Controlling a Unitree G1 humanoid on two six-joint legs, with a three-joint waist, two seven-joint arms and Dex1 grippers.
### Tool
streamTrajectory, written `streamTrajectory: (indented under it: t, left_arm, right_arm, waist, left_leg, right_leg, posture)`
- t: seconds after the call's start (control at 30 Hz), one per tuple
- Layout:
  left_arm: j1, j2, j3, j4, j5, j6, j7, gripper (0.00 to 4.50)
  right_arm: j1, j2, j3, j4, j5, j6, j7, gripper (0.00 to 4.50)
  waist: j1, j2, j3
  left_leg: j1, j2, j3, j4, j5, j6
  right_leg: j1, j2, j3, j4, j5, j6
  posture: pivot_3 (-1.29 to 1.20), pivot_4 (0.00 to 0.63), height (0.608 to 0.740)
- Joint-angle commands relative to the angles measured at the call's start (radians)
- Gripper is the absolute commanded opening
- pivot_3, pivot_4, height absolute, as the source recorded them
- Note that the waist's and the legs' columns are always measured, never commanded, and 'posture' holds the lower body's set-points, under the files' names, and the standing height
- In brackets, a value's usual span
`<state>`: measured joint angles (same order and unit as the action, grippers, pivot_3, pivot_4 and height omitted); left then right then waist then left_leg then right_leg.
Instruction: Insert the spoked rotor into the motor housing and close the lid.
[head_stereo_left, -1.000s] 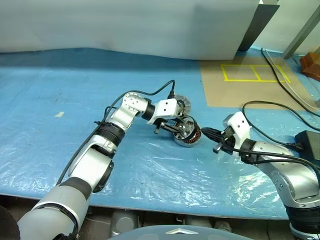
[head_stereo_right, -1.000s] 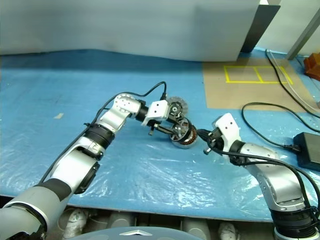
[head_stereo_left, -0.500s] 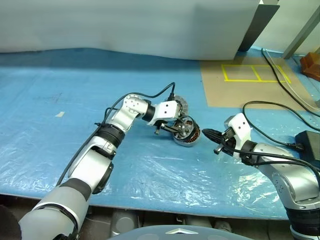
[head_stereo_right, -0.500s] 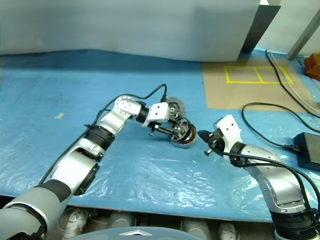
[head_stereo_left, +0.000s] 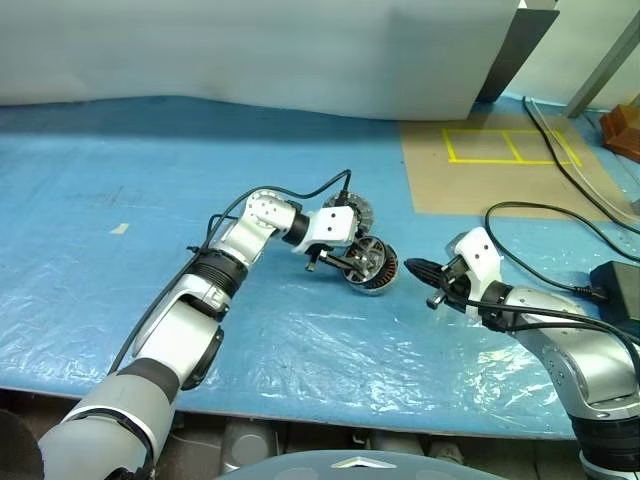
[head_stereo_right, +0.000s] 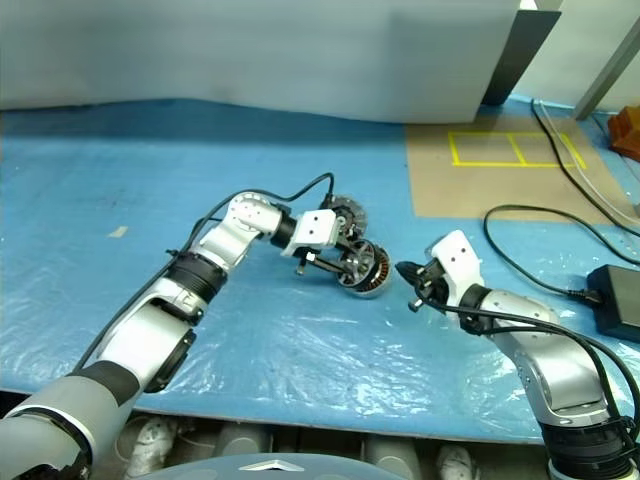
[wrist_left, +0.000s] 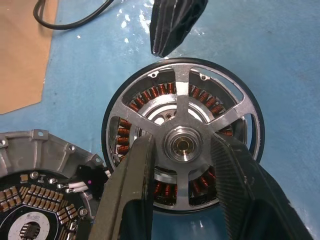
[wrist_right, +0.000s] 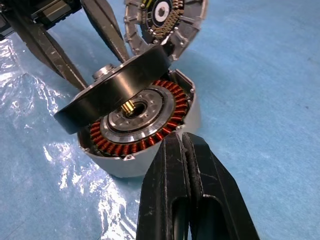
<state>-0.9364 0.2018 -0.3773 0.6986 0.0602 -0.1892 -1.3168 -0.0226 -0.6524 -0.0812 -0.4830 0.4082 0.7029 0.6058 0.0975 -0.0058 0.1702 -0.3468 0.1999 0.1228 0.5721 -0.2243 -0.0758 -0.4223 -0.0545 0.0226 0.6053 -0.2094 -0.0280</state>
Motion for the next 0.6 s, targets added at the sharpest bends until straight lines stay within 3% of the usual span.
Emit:
streamTrajectory:
  t: [0.03, 0.3, 0.47, 0.6]
  left_arm:
    - [-0.005, 0.001, -0.006, -0.010, 0.003, 0.008, -0.001, 1.32]
    - [-0.008, -0.004, -0.005, -0.004, 0.002, 0.013, 0.004, 1.32]
    - [-0.034, -0.026, 0.004, 0.032, 0.028, 0.018, 0.089, 2.94]
    - [-0.026, -0.016, 0.007, 0.008, 0.000, 0.020, 0.033, 2.94]
  right_arm:
    - [-0.002, 0.003, -0.004, -0.011, -0.003, -0.019, 0.000, 0.00]
    - [0.000, 0.007, 0.004, -0.007, -0.011, -0.027, -0.001, 0.00]
    - [0.004, 0.012, 0.008, -0.007, -0.015, -0.028, 0.000, 0.00]
    - [0.007, 0.014, 0.011, -0.007, -0.016, -0.028, 0.001, 0.00]
  waist:
    - [0.000, 0.000, 0.000]
    - [0.000, 0.000, 0.000]
    - [0.000, 0.000, 0.000]
    - [-0.002, 0.000, 0.000]
  left_leg:
    - [0.000, 0.000, 0.000, 0.000, 0.000, 0.000]
    - [0.000, 0.000, 0.000, 0.000, 0.000, 0.000]
    - [0.000, 0.000, 0.000, 0.000, 0.000, 0.000]
    - [0.000, 0.000, 0.000, 0.000, 0.000, 0.000]
  right_leg:
    - [0.000, 0.000, 0.000, 0.000, 0.000, 0.000]
    - [0.000, 0.000, 0.000, 0.000, 0.000, 0.000]
    - [0.000, 0.000, 0.000, 0.000, 0.000, 0.000]
    - [0.000, 0.000, 0.000, 0.000, 0.000, 0.000]
  posture:
    - [0.00, 0.150, 0.740]
    - [0.00, 0.150, 0.740]
    - [0.00, 0.150, 0.740]
    - [0.00, 0.150, 0.740]
